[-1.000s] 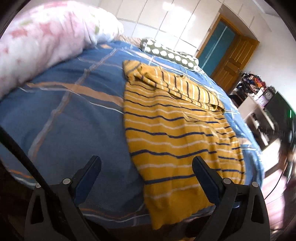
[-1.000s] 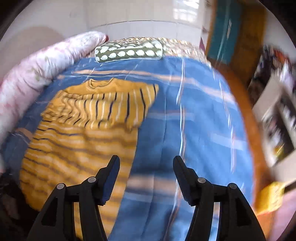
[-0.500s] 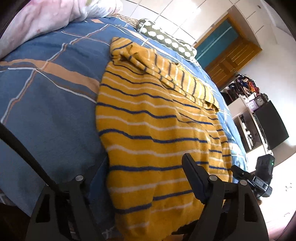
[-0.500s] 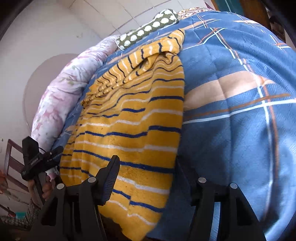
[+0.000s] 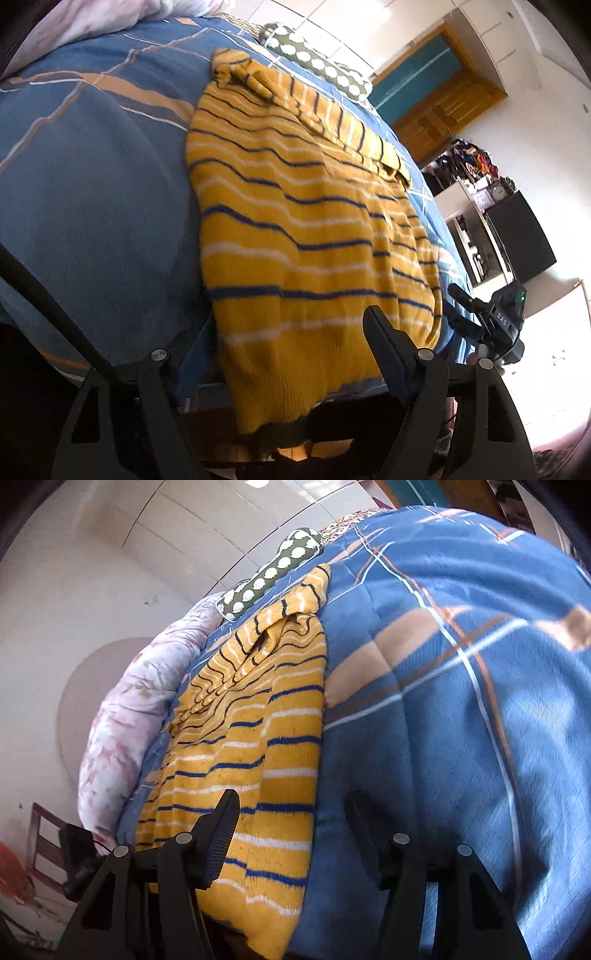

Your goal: Fold small clothes

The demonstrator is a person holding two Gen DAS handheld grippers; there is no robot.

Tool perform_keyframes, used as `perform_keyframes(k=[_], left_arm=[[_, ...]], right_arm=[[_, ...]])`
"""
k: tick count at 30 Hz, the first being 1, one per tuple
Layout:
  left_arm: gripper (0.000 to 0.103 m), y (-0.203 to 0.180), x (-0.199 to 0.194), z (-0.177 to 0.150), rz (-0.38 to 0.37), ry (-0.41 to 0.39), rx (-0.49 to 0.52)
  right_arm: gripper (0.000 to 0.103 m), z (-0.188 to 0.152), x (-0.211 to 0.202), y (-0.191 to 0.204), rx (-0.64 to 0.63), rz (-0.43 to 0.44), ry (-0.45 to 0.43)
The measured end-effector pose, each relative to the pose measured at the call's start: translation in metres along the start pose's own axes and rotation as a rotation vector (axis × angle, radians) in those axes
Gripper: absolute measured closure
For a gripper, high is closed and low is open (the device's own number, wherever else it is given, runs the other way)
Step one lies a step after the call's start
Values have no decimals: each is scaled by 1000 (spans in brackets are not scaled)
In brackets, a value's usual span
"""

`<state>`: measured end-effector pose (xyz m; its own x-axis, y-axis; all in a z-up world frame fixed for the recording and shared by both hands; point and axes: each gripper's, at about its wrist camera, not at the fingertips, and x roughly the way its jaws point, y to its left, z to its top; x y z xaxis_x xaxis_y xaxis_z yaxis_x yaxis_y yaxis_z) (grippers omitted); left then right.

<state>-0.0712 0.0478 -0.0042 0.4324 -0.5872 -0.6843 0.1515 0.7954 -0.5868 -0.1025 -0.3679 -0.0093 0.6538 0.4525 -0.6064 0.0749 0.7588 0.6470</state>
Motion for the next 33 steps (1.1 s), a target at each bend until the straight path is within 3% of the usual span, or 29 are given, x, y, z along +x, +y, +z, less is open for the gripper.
perform_keyframes(k=[2,4,6,11,16,19,23,26,30,33], left_arm=[[29,-6,2,-1,-16,3,14],[50,-12,1,-1,-30,9,37],[58,-15,3,-1,-34,12,49],[58,-9,20,-6,-45,62,12],[38,-11,28,-8,-82,68,12],[37,-11,28,-8,-85,70,15],[37,-6,23,-4,-114,64,-8],[38,-6,19,-1,-132,58,-10],[57,-14,24,-2,-152,86,25],[58,-17,30,-6,-142,105,37]], right_arm=[[40,-5,4,6,-13,25,24],[40,-13,10,13,-27,67,62],[40,-21,18,22,-53,97,95],[40,-29,21,27,-53,121,103],[45,-36,17,19,-19,150,111],[50,-43,11,16,-17,151,118],[51,-44,-7,3,15,114,62],[54,-43,-8,-9,78,152,64],[54,-48,11,0,84,222,120],[55,-56,29,14,54,251,182]])
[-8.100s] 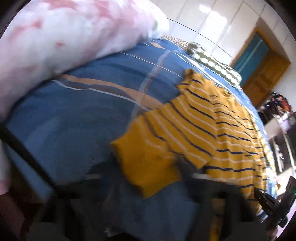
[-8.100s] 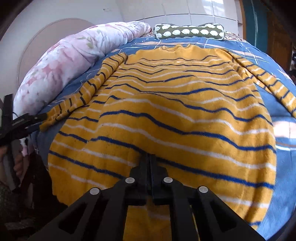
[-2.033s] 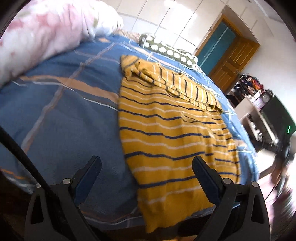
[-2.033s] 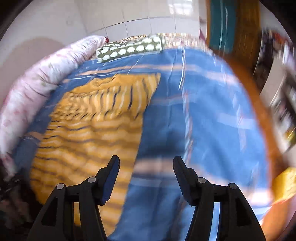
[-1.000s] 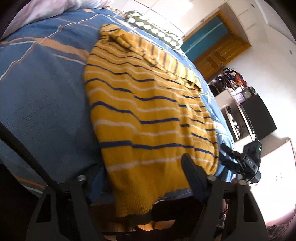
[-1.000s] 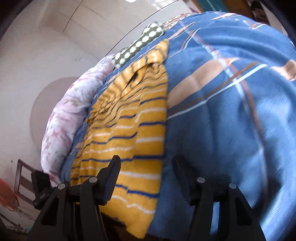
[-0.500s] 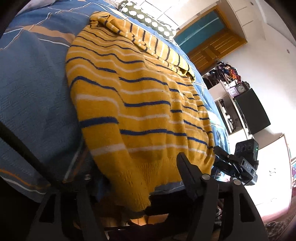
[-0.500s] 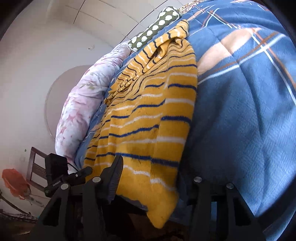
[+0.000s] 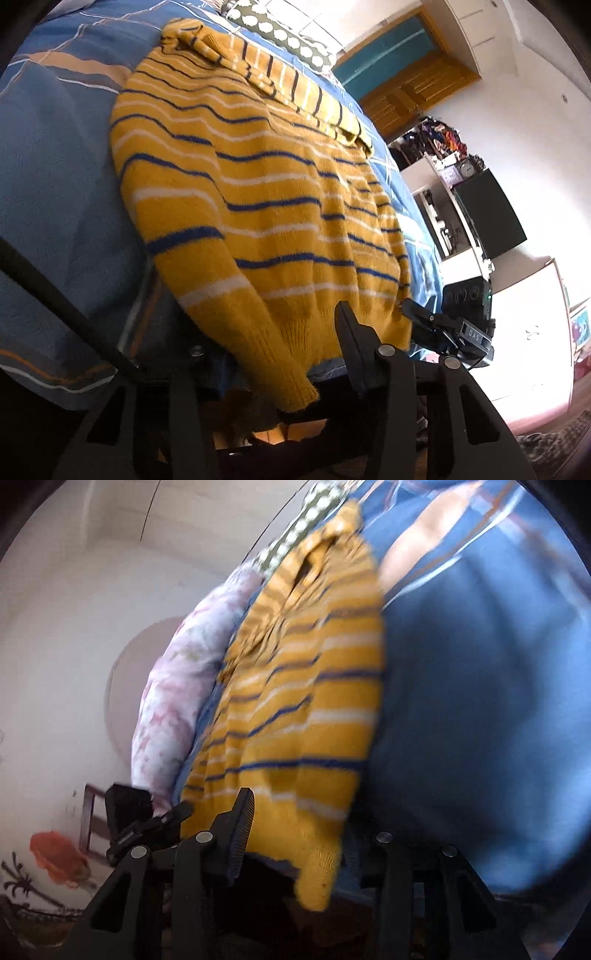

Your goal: Fold small clothes

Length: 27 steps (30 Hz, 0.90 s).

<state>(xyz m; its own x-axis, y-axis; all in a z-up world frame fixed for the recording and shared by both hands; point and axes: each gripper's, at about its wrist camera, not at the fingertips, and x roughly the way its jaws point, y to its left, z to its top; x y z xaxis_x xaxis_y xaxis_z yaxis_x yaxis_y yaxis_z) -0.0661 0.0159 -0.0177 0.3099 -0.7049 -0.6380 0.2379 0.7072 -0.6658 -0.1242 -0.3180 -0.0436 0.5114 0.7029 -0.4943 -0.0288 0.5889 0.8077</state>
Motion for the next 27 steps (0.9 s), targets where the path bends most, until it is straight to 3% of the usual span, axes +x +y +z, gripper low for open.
perform_keyframes(k=[2,4,5,6,7,11,15,19,24,27], left_arm=[[58,0,3,1,5,5,-12],[59,2,3,2,7,8,-31],[63,2,2,4,29,7,-36],[81,0,1,6,76,4,-32],[91,-2,-3,9,139,-3,-23],[95,-16,-35,17,187,-99,-12],[95,-39,-77,19,190,-205,39],[95,-50,-116,3,181,-258,68],[95,-46,-111,-16,271,-238,106],[95,-31,-94,-14,316,-195,82]], right_arm=[[56,-5,10,4,-14,-7,29],[64,-8,15,6,-21,-33,41],[70,-9,15,5,-18,-49,39],[83,-8,14,4,-8,-63,37],[90,-7,12,3,8,-66,31],[93,-3,-3,24,-58,-96,2],[96,-2,-28,74,-185,-53,-31],[97,-22,-51,115,-315,-30,4],[97,-57,-39,126,-411,-75,118],[97,-52,-25,115,-383,-81,142]])
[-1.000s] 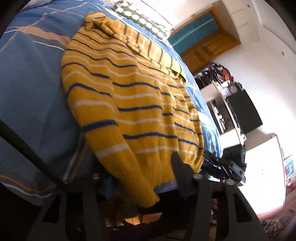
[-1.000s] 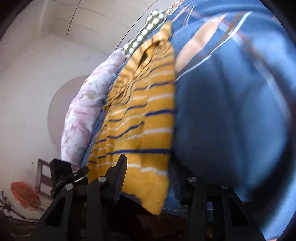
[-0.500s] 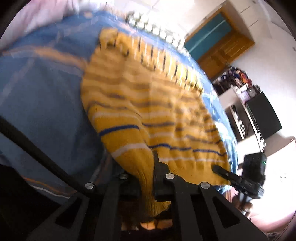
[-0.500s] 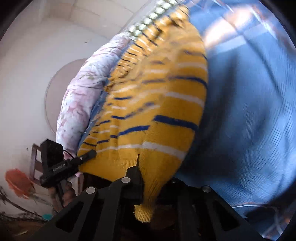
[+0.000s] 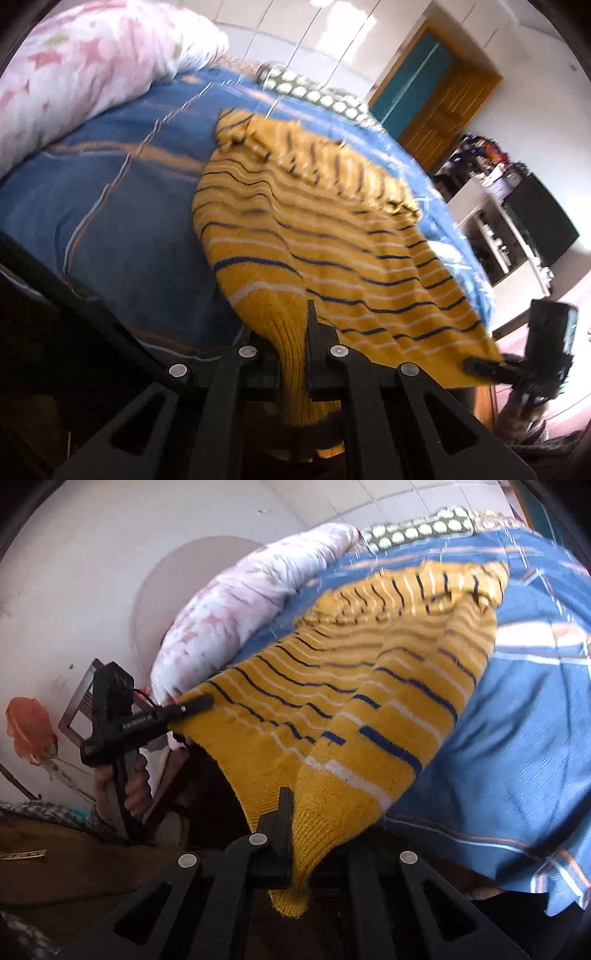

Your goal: Fold small clothes

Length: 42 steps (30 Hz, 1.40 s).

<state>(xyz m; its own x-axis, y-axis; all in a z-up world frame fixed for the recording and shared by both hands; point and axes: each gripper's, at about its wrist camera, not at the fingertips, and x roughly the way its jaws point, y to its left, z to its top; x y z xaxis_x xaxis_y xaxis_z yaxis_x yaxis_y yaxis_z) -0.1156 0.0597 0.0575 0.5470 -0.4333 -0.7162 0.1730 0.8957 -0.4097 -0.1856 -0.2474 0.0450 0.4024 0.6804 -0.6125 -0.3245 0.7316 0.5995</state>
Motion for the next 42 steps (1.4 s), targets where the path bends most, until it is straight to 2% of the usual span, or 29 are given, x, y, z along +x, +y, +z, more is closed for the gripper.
perform_keyframes(k=[4,10,12,14,18,20,22,24,26,29,30,32,33,34,37,42], left_arm=[[95,-3,3,23,10,-43,39],[94,-27,38,128,84,-155,166],[94,-26,68,171,100,-146,161],[94,-21,102,208,118,-118,130],[94,-7,169,247,172,-17,71],[94,6,201,257,183,44,42],[92,14,215,259,173,70,29],[90,19,222,266,127,80,6],[83,30,224,274,38,88,-53],[58,49,222,284,-101,91,-185],[47,56,221,286,-152,86,-236],[37,70,218,289,-239,71,-331],[29,75,215,290,-263,59,-366],[23,82,210,292,-274,32,-401],[22,90,200,295,-253,8,-411],[22,90,180,287,-182,21,-371]], right_arm=[[97,32,6,-1,-29,-27,-33],[97,129,-2,-23,-53,-139,-205],[97,163,0,-35,-35,-169,-247],[97,199,12,-46,-41,-239,-271],[97,252,46,-75,-6,-338,-252],[97,269,65,-95,19,-372,-218],[97,278,80,-112,42,-396,-190],[96,286,88,-129,78,-398,-179],[94,294,93,-151,149,-370,-174],[88,304,100,-183,256,-311,-161],[83,306,102,-191,287,-292,-155],[73,310,107,-206,356,-246,-152],[65,311,109,-213,385,-224,-155],[57,312,110,-218,415,-204,-166],[44,318,109,-223,448,-190,-198],[40,333,96,-217,425,-261,-225]])
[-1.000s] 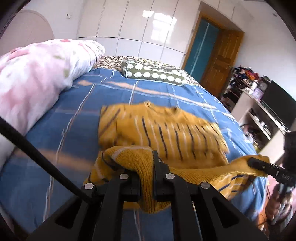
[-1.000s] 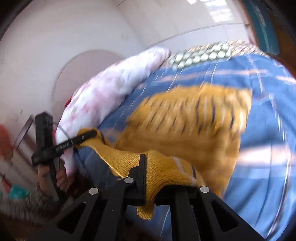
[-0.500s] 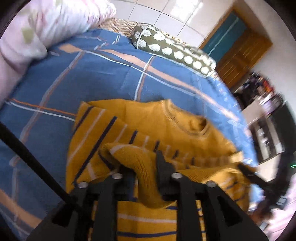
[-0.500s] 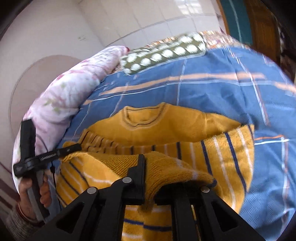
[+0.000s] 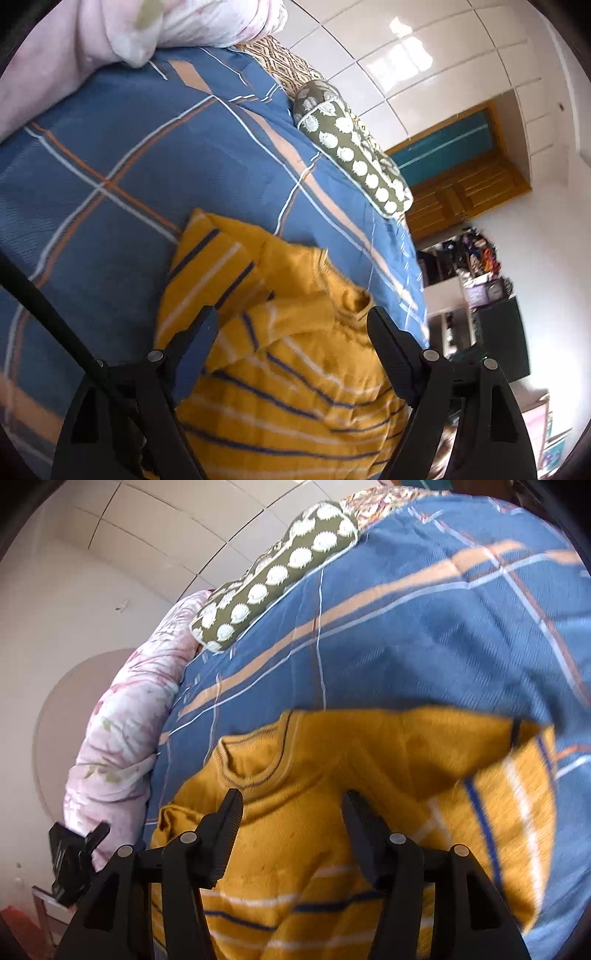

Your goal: Fold small clothes

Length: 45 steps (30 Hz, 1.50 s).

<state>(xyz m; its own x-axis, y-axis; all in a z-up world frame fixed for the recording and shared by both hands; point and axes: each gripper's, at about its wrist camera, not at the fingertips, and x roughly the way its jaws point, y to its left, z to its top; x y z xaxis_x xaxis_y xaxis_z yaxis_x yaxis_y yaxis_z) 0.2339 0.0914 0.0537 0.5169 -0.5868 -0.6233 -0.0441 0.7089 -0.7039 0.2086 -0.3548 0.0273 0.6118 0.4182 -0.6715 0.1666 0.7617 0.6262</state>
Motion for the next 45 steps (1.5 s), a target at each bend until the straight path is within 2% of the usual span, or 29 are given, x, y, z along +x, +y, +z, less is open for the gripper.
perform_keyframes(k=[5,9,10,14,15,16,17,18,19,20,21,22,23,24,27,31,36,38,40,42,45], left_arm=[[22,-17,-34,-32,118,6,161],[22,-24,-59,-71,171,9,263],[22,-24,-65,-85,197,8,294],[22,-14,-76,-137,301,13,380],[22,-9,-81,-150,316,22,381],[22,-5,-85,-156,317,23,378],[22,1,-95,-168,313,18,365],[22,5,-102,-174,312,14,353],[22,9,-109,-180,314,8,339],[22,16,-121,-187,321,-2,319],[22,21,-128,-192,329,-11,307],[22,27,-138,-197,343,-25,298],[22,29,-143,-200,355,-37,296],[21,34,-150,-203,372,-54,295],[21,41,-152,-204,382,-83,274],[21,49,-137,-202,354,-105,236],[21,43,-98,-205,501,-195,340],[18,44,-86,-209,526,-224,359],[9,46,-82,-214,524,-266,375],[7,47,-79,-221,525,-308,411],[6,45,-71,-234,579,-351,504]], right_arm=[[36,1,-58,3,-76,-17,-70],[37,-32,-103,-1,-154,-42,-58],[45,-46,-111,-2,-172,-39,-50],[62,-96,-117,-4,-235,-14,4],[71,-108,-111,-6,-246,-3,39],[84,-115,-107,-12,-244,-4,60],[88,-121,-100,-18,-250,-42,80],[91,-124,-92,-25,-273,-139,89],[102,-125,-85,-35,-287,-259,97],[103,-123,-83,-41,-283,-300,99],[103,-120,-89,-44,-253,-295,80],[103,-117,-100,-40,-229,-355,35],[99,-116,-107,-33,-245,-379,-1],[94,-115,-117,-19,-288,-370,-46],[94,-117,-125,10,-336,-278,-74],[94,-127,-92,49,-394,-178,-14],[94,-137,-39,97,-439,-121,68],[94,-140,-16,123,-482,-116,94],[94,-146,8,149,-545,-121,122],[94,-150,31,171,-605,-132,147],[94,-150,73,201,-679,-163,177]])
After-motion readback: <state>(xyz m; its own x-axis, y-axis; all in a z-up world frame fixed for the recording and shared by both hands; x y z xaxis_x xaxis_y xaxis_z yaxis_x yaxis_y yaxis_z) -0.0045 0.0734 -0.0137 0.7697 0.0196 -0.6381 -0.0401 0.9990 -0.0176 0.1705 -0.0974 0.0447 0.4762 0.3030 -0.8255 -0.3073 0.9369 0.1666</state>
